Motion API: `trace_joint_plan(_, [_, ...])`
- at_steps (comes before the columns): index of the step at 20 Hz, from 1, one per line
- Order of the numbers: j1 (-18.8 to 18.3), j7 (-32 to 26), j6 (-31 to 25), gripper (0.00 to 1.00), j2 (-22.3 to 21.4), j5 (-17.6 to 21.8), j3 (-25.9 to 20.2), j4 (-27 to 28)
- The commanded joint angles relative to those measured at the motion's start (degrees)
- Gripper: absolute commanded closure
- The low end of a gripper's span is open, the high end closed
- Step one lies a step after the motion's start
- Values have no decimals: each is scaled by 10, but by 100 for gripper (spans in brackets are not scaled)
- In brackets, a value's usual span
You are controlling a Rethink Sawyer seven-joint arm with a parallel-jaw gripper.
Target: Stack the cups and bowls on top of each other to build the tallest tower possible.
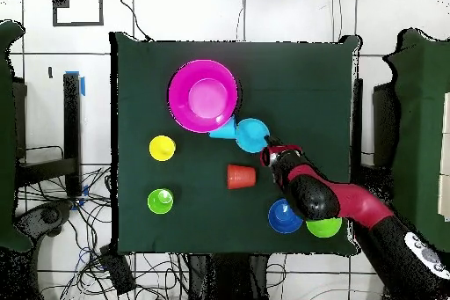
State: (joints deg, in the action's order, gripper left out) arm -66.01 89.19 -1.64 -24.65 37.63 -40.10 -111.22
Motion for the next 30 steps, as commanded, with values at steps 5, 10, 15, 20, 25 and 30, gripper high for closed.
trace_joint_plan(5, [156, 165, 21, 100, -143, -58, 144, -52])
trace_joint_plan(10, [130, 170, -2, 100, -108, -64, 120, -52])
trace_joint_plan(15, [43, 124, -92, 100, 28, -94, 43, -29])
trace_joint_plan(20, [28, 103, -101, 100, 55, -92, 38, -19])
trace_joint_plan(25, [34, 110, -97, 100, 49, -87, 43, -17])
trace_joint_plan(30, [161, 188, -84, 100, -121, -93, 174, -52])
